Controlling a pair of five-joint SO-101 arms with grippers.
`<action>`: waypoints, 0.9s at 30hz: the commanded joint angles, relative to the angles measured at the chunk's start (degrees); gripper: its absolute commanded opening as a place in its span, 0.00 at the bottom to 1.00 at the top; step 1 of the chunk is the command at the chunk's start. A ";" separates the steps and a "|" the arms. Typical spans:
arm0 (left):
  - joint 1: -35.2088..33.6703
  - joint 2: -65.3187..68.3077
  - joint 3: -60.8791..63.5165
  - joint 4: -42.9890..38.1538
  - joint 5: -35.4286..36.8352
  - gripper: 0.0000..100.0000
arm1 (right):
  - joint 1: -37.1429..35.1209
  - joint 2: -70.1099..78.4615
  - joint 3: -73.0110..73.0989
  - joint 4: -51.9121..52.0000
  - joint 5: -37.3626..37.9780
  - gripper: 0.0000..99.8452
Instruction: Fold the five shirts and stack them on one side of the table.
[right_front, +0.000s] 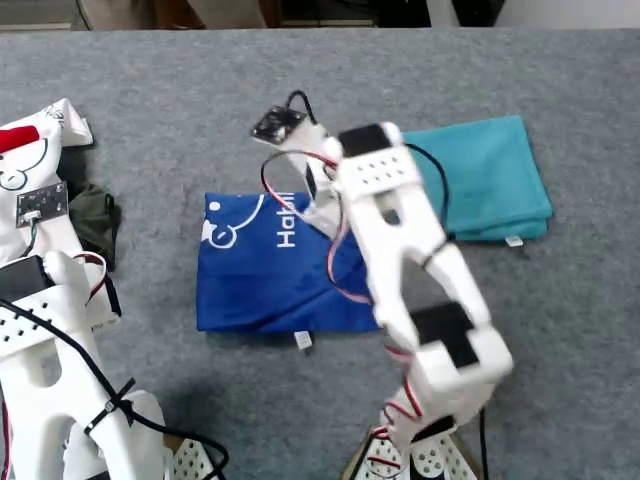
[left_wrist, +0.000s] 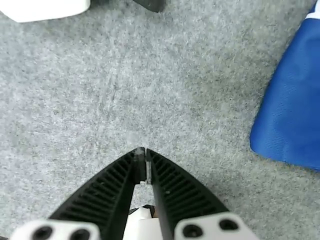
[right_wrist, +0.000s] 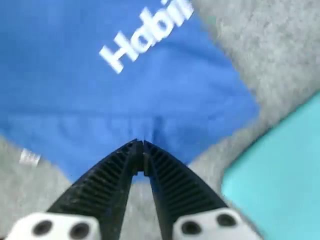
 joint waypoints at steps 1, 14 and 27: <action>-0.53 -0.66 -0.26 1.93 -0.18 0.02 | -1.27 10.95 -12.88 3.60 -2.81 0.00; -0.62 -0.57 -0.18 2.29 -0.09 0.02 | -2.15 22.64 -23.16 19.34 -3.60 0.00; -0.53 -0.66 -0.62 1.85 0.00 0.02 | 3.30 2.95 9.98 11.60 0.44 0.00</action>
